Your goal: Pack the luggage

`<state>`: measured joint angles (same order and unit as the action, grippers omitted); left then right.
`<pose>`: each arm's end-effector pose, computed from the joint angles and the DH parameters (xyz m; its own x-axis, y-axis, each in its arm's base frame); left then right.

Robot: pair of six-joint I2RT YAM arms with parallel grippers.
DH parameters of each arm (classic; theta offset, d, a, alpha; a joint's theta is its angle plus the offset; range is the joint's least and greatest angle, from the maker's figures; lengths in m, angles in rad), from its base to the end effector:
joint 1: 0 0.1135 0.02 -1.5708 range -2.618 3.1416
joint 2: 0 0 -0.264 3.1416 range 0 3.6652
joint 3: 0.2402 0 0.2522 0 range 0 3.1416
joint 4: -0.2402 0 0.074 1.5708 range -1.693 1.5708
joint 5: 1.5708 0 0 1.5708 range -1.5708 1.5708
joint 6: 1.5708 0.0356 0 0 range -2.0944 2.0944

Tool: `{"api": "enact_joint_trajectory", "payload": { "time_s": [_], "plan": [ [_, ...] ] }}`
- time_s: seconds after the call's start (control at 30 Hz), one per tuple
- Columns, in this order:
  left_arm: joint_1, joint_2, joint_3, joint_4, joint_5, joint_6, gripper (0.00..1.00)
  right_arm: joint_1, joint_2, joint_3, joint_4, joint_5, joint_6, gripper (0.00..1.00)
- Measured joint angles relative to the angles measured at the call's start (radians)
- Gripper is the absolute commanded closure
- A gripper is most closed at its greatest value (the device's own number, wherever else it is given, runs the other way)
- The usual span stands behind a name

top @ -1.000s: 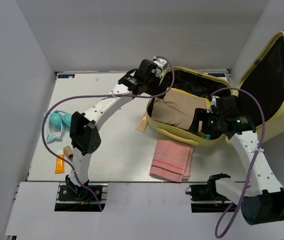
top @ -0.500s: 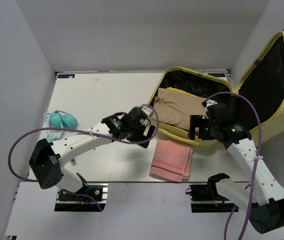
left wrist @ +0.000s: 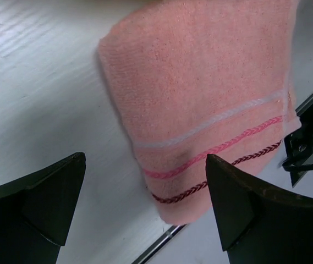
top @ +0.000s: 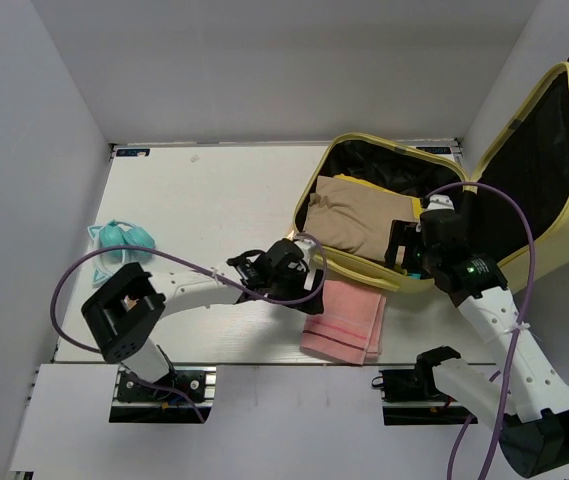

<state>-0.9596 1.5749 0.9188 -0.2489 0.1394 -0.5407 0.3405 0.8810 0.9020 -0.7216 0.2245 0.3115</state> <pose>0.1792 -0.2643 0.1897 -0.8297 0.2959 -0.4733 0.5053 0.7585 -0.4116 0.1711 0.0522 0.3122 -0.6290 0.0941 -0.7717 0.0290 0.9948 0.0977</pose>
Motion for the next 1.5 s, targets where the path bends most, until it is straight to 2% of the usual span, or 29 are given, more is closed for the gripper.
{"api": "enact_joint_trajectory", "payload": {
  "time_s": [0.2, 0.4, 0.43, 0.53, 0.57, 0.67, 0.9, 1.2, 1.33, 1.5],
  "plan": [
    [-0.003, 0.121, -0.016, 0.165, 0.064, -0.039, 0.00, 0.000, -0.005, -0.020, 0.007, 0.029, 0.009, 0.10],
    [-0.039, 0.219, 0.069, 0.200, 0.084, -0.037, 0.24, 0.000, -0.024, -0.037, 0.018, 0.062, 0.019, 0.10],
    [-0.048, 0.232, 0.089, 0.190, 0.079, -0.032, 0.37, 0.000, -0.028, -0.040, 0.020, 0.068, 0.021, 0.10],
    [-0.077, 0.255, 0.118, 0.150, 0.045, -0.023, 0.58, 0.000, -0.042, -0.048, 0.023, 0.085, 0.024, 0.10],
    [-0.085, 0.256, 0.118, 0.135, 0.034, -0.021, 0.75, 0.000, -0.046, -0.049, 0.022, 0.091, 0.025, 0.10],
    [-0.100, 0.254, 0.135, 0.095, 0.004, -0.012, 1.00, 0.000, -0.061, -0.050, 0.022, 0.103, 0.027, 0.10],
    [-0.140, 0.201, 0.155, -0.039, -0.066, 0.099, 1.00, 0.000, -0.089, -0.050, 0.023, 0.118, 0.027, 0.10],
    [-0.206, -0.029, 0.175, -0.135, -0.105, 0.344, 1.00, 0.000, -0.138, -0.063, 0.030, 0.151, 0.029, 0.10],
    [-0.208, -0.079, 0.254, -0.166, -0.104, 0.431, 1.00, 0.000, -0.190, -0.084, 0.028, 0.214, 0.052, 0.10],
    [-0.207, -0.065, 0.430, -0.251, -0.105, 0.514, 1.00, 0.001, -0.290, -0.103, 0.014, 0.362, 0.115, 0.10]
  ]
}}
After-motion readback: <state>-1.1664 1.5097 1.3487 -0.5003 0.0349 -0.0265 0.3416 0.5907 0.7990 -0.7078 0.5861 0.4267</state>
